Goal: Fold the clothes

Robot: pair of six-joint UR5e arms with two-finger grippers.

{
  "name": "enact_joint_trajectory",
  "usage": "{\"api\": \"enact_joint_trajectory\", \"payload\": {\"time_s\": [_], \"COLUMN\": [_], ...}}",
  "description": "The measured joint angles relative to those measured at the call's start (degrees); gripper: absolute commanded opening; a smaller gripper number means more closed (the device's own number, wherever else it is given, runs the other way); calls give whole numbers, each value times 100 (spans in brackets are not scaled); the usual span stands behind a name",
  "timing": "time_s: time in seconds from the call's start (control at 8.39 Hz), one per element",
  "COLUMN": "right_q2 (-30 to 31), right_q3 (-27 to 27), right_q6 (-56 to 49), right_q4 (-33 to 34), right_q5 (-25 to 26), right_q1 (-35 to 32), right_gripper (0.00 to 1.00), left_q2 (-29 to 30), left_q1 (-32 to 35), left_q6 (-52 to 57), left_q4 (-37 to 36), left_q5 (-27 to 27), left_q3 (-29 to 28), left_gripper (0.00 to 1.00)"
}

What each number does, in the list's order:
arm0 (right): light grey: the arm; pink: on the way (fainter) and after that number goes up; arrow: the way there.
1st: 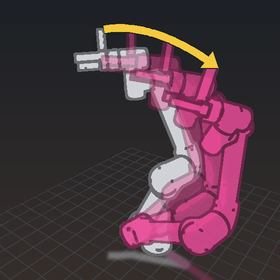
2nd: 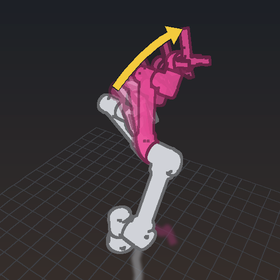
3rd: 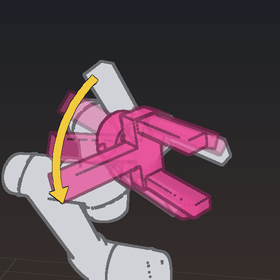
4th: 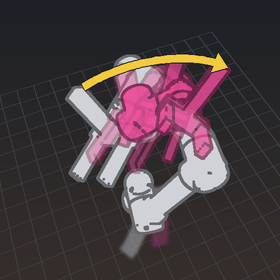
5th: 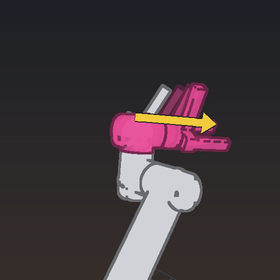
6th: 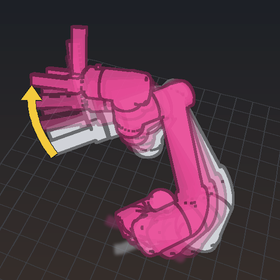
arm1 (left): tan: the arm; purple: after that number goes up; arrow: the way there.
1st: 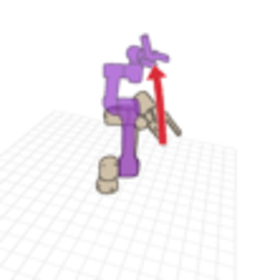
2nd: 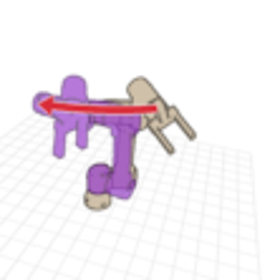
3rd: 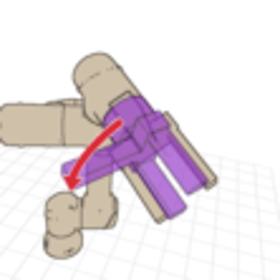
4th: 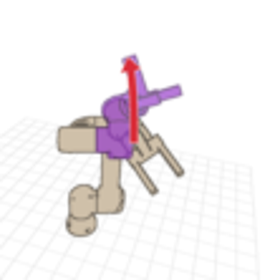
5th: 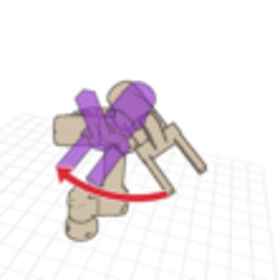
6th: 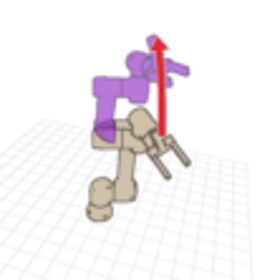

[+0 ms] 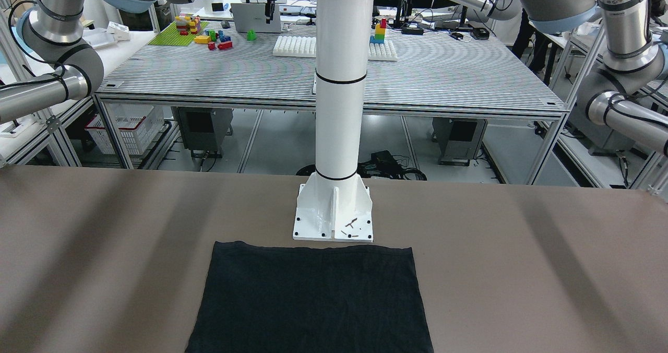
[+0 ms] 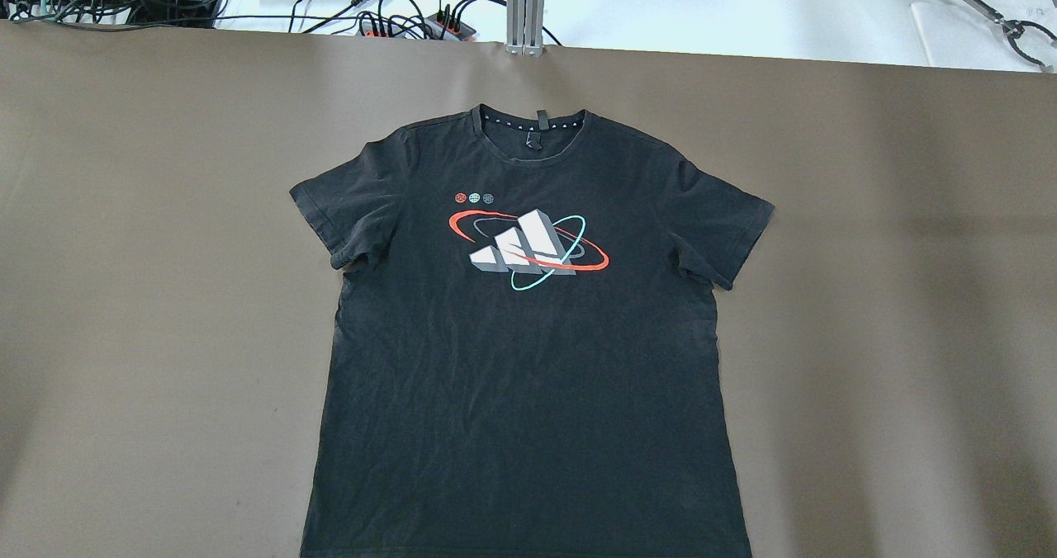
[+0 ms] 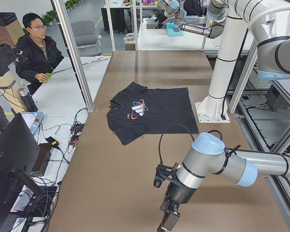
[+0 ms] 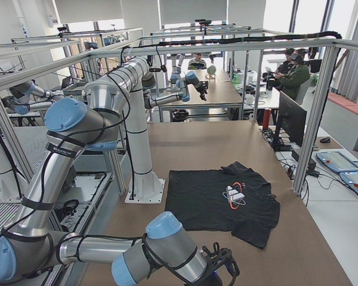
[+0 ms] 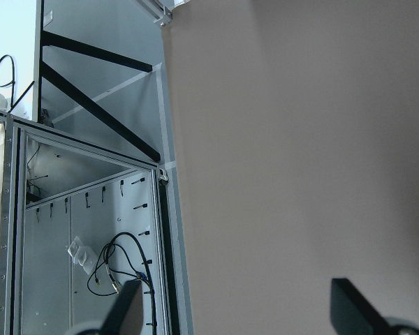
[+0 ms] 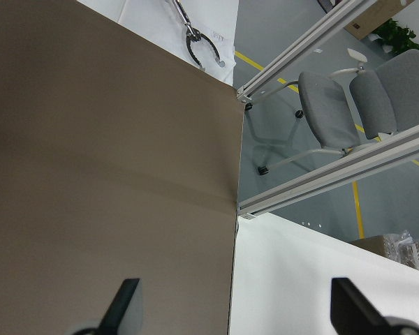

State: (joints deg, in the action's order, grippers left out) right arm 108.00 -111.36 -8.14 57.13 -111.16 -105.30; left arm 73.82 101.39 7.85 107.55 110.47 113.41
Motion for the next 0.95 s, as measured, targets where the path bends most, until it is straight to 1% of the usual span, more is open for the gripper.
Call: {"api": "enact_joint_trajectory", "payload": {"time_s": [0.95], "right_q2": [29], "right_q3": [25], "right_q6": [-2], "right_q4": [22], "right_q5": [-64], "right_q1": [-7], "right_gripper": [95], "left_q2": [-96], "left_q1": [46], "left_q6": [77], "left_q4": [203], "left_q5": [-15], "left_q3": [8], "left_gripper": [94]}}
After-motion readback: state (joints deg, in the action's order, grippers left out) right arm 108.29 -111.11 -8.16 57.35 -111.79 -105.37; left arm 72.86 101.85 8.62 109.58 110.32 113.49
